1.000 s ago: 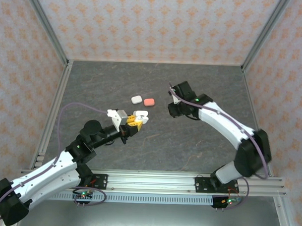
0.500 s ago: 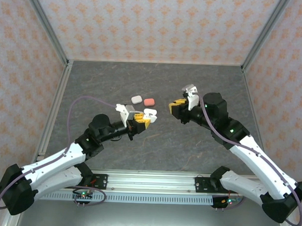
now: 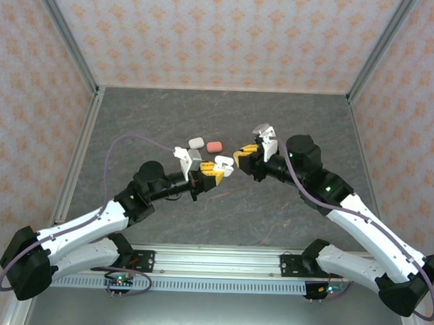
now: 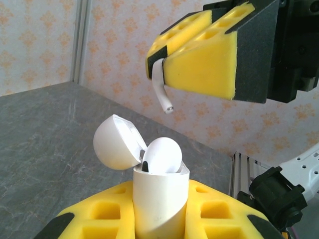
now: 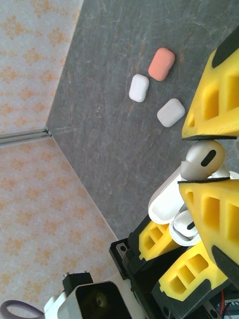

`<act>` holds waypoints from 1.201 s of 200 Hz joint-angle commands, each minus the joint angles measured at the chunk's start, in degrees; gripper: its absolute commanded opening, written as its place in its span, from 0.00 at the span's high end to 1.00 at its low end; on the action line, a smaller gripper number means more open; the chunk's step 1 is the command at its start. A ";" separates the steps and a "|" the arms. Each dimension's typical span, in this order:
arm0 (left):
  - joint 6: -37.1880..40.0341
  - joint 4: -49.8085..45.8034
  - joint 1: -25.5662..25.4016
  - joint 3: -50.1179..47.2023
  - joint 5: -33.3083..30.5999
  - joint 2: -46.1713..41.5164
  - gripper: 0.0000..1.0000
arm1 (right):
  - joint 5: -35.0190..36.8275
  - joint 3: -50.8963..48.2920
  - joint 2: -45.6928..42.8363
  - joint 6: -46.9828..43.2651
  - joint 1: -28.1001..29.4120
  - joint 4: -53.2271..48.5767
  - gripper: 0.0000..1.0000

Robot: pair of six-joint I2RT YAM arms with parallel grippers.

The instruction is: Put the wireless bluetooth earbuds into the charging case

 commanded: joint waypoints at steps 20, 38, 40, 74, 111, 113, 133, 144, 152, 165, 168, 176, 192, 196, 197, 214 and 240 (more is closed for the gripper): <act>-0.07 3.15 -0.37 2.82 0.55 0.68 1.00 | -0.58 -0.49 1.51 -1.11 1.25 2.04 0.77; 0.02 3.10 -0.37 2.74 0.29 0.64 1.00 | 0.03 -0.50 1.97 -1.56 1.32 1.55 0.77; 0.01 3.09 -0.37 2.75 0.25 0.64 1.00 | 0.04 -0.45 2.04 -1.56 1.34 1.48 0.77; 0.14 2.83 -0.41 2.74 -0.47 0.37 1.00 | -0.08 -0.63 2.52 -1.75 1.43 0.25 0.77; 0.38 2.89 -0.42 2.83 -1.24 0.37 1.00 | -0.30 -0.86 2.41 -2.03 1.67 -0.90 0.77; 0.37 2.90 -0.45 2.83 -1.26 0.37 1.00 | -0.24 -0.90 2.41 -2.05 1.69 -1.00 0.77; 0.36 2.99 -0.37 2.83 -1.60 0.46 1.00 | -0.29 -0.86 2.41 -2.34 1.71 -1.72 0.77; 0.39 3.09 -0.42 2.92 -1.64 0.62 1.00 | -0.61 -0.80 2.41 -2.50 1.83 -1.77 0.77; 0.36 3.11 -0.42 2.98 -1.56 0.64 1.00 | -0.73 -0.85 2.41 -2.45 1.78 -1.77 0.77; 0.37 3.18 -0.39 3.01 -1.63 0.81 1.00 | -1.26 -0.90 2.45 -2.41 1.78 -1.86 0.77; 0.38 3.17 -0.40 3.05 -1.62 0.86 1.00 | -1.34 -0.87 2.49 -2.36 1.78 -1.86 0.77; 0.36 3.20 -0.44 3.09 -1.65 0.90 1.00 | -1.75 -0.75 2.57 -2.29 1.78 -1.86 0.77; 0.37 3.41 -0.37 3.18 -1.60 1.07 1.00 | -2.33 -0.51 2.84 -1.88 1.87 -2.02 0.77; 0.30 3.46 -0.41 3.19 -1.64 1.14 1.00 | -2.47 -0.46 2.93 -1.72 1.87 -2.16 0.77; 0.33 3.45 -0.39 3.19 -1.64 1.15 1.00 | -2.44 -0.43 2.98 -1.67 1.87 -2.18 0.77; 0.33 3.69 -0.45 3.19 -1.56 1.31 1.00 | -2.83 -0.07 3.52 -1.18 1.87 -2.56 0.77; 0.19 4.05 -0.43 3.19 -1.56 1.59 1.00 | -3.45 0.11 4.21 -0.55 2.05 -2.67 0.77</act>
